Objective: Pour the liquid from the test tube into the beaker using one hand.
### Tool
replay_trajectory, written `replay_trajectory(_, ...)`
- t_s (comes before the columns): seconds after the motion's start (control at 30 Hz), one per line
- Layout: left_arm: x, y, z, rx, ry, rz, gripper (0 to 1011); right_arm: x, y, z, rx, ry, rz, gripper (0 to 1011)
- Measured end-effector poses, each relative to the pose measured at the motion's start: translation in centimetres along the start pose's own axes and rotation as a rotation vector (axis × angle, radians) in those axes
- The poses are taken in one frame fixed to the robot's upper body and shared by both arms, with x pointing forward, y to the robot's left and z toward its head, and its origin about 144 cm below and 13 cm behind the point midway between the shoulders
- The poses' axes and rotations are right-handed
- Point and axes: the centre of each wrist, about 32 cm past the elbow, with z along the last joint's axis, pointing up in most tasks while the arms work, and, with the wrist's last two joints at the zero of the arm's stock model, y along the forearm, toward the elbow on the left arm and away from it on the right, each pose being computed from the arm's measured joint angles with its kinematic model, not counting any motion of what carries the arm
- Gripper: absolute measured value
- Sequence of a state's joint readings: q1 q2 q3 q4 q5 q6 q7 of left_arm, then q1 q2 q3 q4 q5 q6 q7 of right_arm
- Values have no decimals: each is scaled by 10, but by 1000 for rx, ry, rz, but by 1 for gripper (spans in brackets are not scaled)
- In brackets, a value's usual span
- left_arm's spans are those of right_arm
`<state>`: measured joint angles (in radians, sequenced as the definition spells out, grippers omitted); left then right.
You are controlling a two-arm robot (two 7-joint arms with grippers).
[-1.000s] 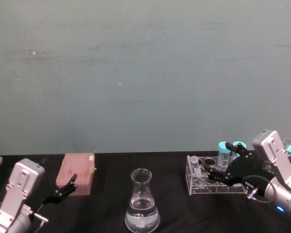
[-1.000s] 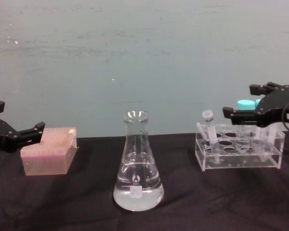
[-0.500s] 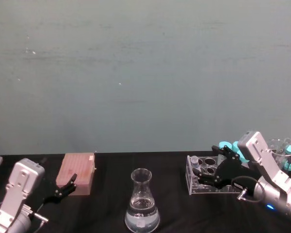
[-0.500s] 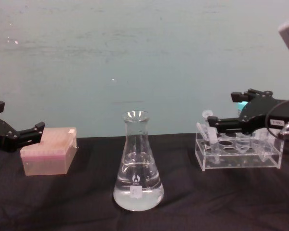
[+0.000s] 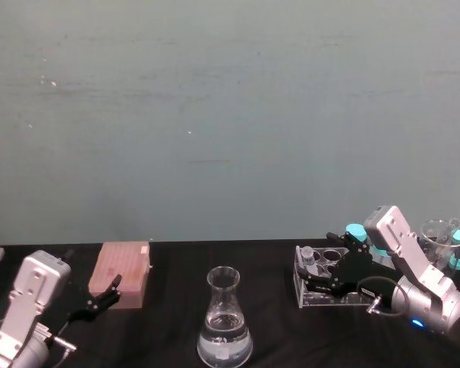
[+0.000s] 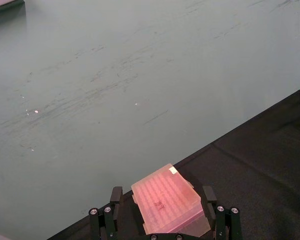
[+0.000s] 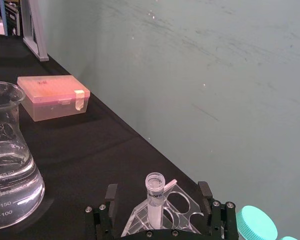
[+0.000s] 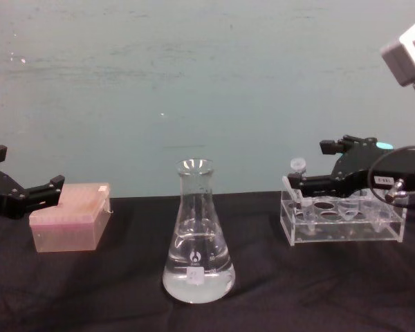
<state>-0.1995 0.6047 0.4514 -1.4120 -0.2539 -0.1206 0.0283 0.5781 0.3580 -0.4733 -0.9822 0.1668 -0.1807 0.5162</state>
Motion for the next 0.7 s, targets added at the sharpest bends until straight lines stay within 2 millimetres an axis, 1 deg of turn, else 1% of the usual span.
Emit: replay_trajectory(0.7,0,0,0,0,0,0,1000,3,15,-2,-36,-11,4,1003)
